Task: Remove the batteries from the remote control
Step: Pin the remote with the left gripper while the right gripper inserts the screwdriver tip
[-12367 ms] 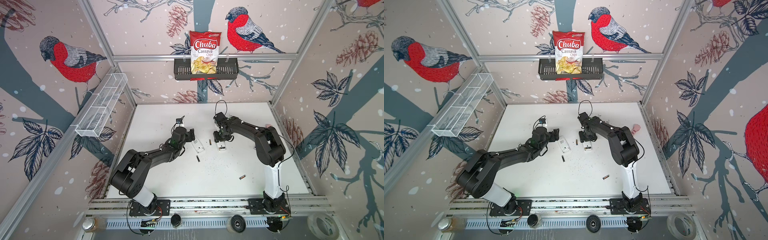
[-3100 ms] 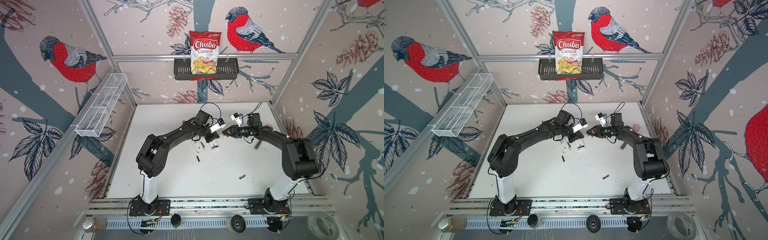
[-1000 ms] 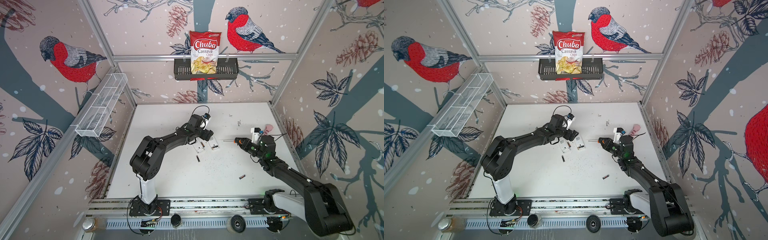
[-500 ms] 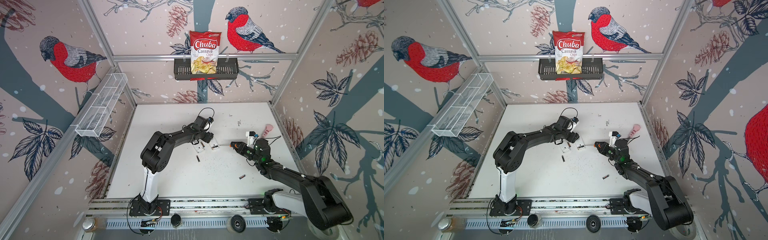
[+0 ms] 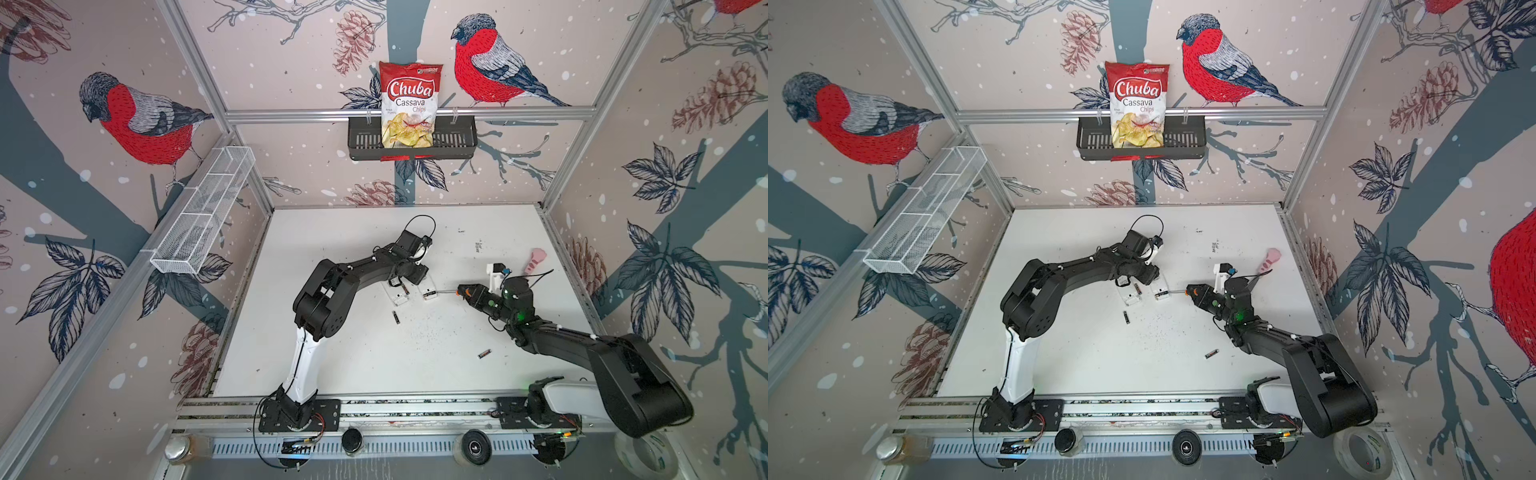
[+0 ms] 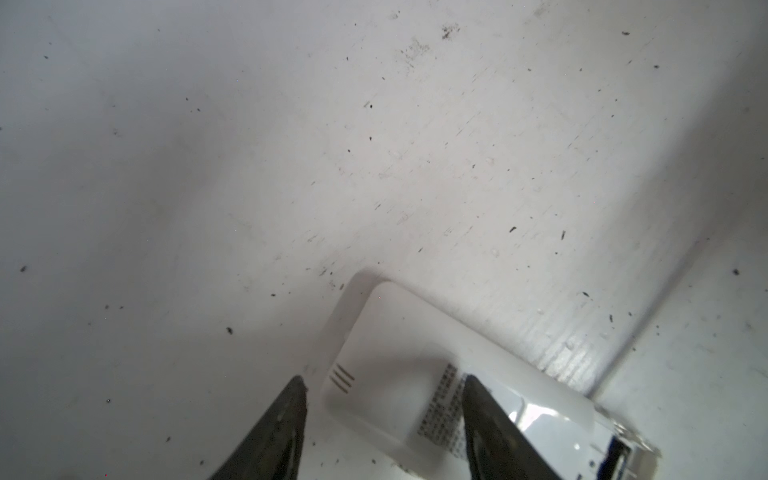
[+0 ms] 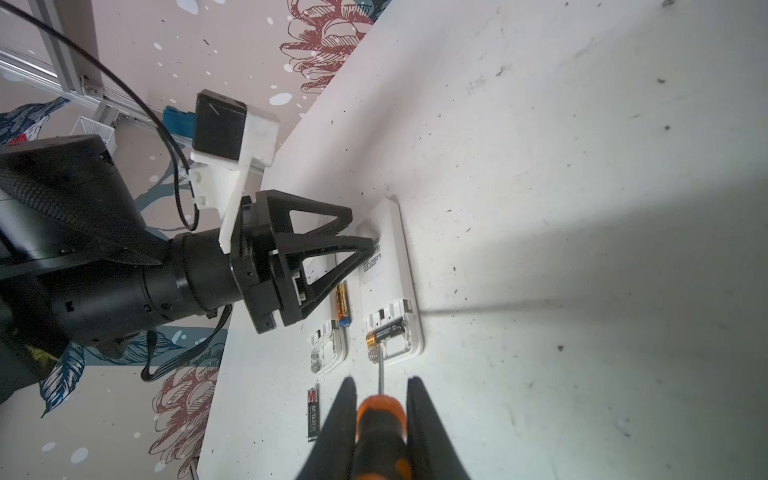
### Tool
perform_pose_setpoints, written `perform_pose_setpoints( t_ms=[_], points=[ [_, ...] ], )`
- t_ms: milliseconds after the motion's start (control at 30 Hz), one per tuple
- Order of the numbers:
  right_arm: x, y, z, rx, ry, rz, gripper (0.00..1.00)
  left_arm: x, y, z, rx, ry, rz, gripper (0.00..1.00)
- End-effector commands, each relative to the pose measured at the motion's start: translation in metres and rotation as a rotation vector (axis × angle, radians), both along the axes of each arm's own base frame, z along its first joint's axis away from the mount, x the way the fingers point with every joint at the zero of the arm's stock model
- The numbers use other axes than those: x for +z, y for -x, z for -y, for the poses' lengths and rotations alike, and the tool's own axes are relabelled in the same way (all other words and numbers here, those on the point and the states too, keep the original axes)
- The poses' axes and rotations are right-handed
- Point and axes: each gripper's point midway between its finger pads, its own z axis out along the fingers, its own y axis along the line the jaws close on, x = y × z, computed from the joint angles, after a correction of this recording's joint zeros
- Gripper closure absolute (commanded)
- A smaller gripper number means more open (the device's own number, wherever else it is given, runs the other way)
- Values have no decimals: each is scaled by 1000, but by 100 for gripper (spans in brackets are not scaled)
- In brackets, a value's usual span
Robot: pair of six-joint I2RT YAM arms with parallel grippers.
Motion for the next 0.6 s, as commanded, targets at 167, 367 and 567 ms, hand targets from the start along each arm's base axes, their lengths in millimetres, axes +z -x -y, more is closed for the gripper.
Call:
perform_pose_setpoints(
  t_ms=[167,367,567],
  points=[
    [6,-6,-7,-8,45,58,91,-16,5,1,-26,-29,-36,41],
    [1,-7,-13,0,61,48,91,-17,9,1,-35,-30,-40,42],
    [-6,-7,-20,8,71,34,91,-15,12,0,-38,-30,-40,43]
  ],
)
